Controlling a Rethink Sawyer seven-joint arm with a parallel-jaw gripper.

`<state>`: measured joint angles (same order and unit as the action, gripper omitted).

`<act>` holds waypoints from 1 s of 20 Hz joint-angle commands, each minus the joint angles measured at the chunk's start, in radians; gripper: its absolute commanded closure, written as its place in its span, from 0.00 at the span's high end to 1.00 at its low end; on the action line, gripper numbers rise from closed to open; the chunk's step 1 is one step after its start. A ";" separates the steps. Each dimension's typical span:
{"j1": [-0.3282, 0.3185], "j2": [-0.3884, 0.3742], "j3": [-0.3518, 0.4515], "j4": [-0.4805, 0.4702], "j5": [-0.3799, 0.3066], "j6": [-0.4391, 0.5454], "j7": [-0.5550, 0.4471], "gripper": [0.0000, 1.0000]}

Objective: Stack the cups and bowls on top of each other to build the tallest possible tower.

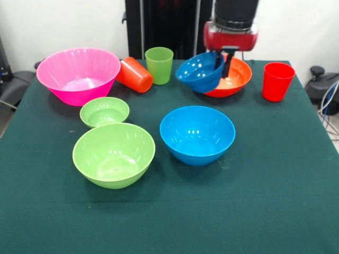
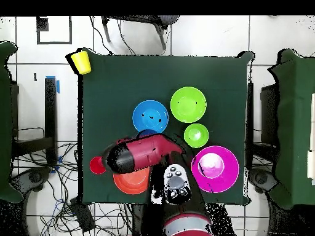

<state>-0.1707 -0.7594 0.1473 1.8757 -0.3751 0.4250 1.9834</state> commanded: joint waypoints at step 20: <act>0.358 0.152 -0.303 -0.202 0.030 0.305 0.208 0.00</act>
<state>0.1931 -0.7113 -0.1377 1.7761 -0.3579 0.6746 1.9982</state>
